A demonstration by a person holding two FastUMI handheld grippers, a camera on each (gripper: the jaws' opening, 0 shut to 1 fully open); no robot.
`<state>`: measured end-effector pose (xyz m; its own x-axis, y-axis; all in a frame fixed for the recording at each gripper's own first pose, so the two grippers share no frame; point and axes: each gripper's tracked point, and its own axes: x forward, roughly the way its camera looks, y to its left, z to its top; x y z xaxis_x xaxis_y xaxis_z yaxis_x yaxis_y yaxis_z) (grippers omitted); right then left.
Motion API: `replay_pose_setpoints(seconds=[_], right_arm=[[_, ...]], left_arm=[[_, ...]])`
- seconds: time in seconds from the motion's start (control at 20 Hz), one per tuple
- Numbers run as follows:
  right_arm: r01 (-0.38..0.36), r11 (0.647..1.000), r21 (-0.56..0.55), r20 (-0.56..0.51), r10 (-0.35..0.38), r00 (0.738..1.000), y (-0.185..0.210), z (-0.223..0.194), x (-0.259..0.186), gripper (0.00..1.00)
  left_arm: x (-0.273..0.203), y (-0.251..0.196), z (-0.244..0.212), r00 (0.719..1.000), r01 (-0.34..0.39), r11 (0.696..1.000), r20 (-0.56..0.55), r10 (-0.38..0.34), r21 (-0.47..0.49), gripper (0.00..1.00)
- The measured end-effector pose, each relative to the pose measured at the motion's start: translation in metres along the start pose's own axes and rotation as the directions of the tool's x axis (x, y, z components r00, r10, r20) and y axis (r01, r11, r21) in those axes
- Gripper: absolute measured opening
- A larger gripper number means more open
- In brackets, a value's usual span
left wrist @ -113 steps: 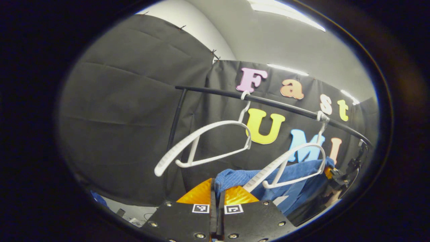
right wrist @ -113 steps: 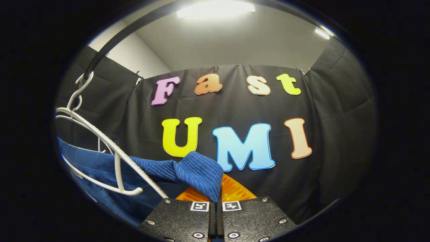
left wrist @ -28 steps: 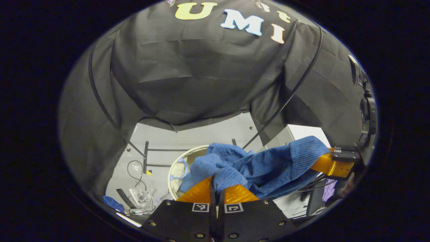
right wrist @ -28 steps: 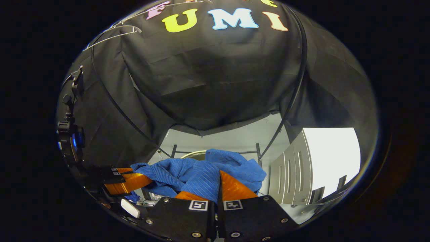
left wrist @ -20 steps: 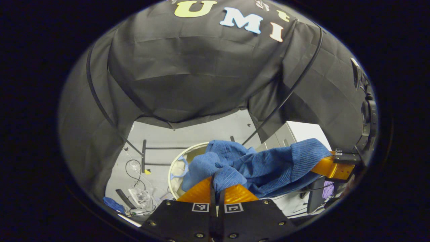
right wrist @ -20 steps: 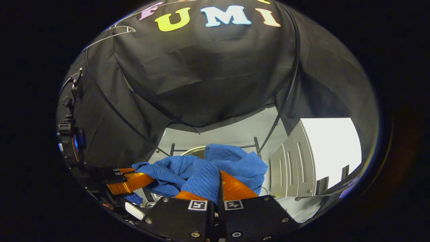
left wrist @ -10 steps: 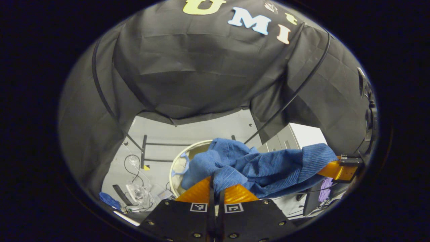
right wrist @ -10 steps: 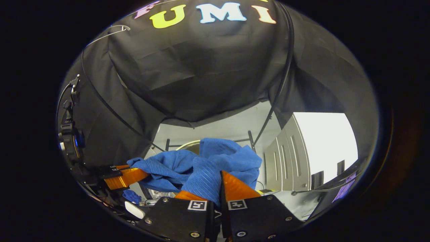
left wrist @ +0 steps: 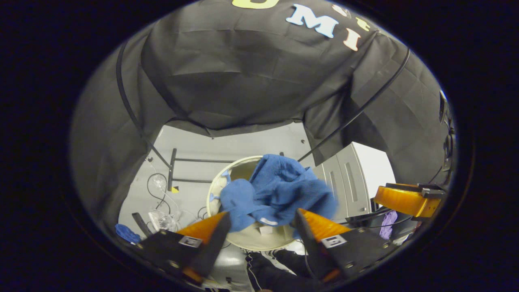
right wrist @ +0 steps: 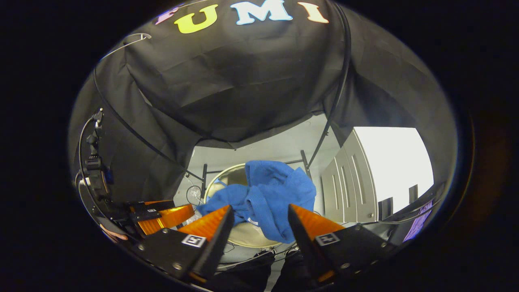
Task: Grasp the clothes on the hanger with both hands and then place them into the laundry hamper below.
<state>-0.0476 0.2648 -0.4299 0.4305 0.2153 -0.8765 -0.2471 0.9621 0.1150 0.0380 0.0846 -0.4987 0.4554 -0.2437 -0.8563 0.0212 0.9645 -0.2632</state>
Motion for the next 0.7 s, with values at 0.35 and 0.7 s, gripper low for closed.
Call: replay_pose_setpoints(seconds=[0.35,0.7], right_arm=[[0.065,0.997,0.048,0.091,-0.070,0.993,-0.041,0.022,-0.035,0.96],[0.111,0.970,0.218,0.226,-0.161,0.961,-0.110,0.048,-0.077,0.95]], left_arm=[[-0.019,0.004,0.006,0.998,-0.047,0.997,0.040,0.044,0.062,0.96],[-0.069,-0.019,0.048,0.986,-0.071,0.996,0.155,0.062,0.054,0.96]])
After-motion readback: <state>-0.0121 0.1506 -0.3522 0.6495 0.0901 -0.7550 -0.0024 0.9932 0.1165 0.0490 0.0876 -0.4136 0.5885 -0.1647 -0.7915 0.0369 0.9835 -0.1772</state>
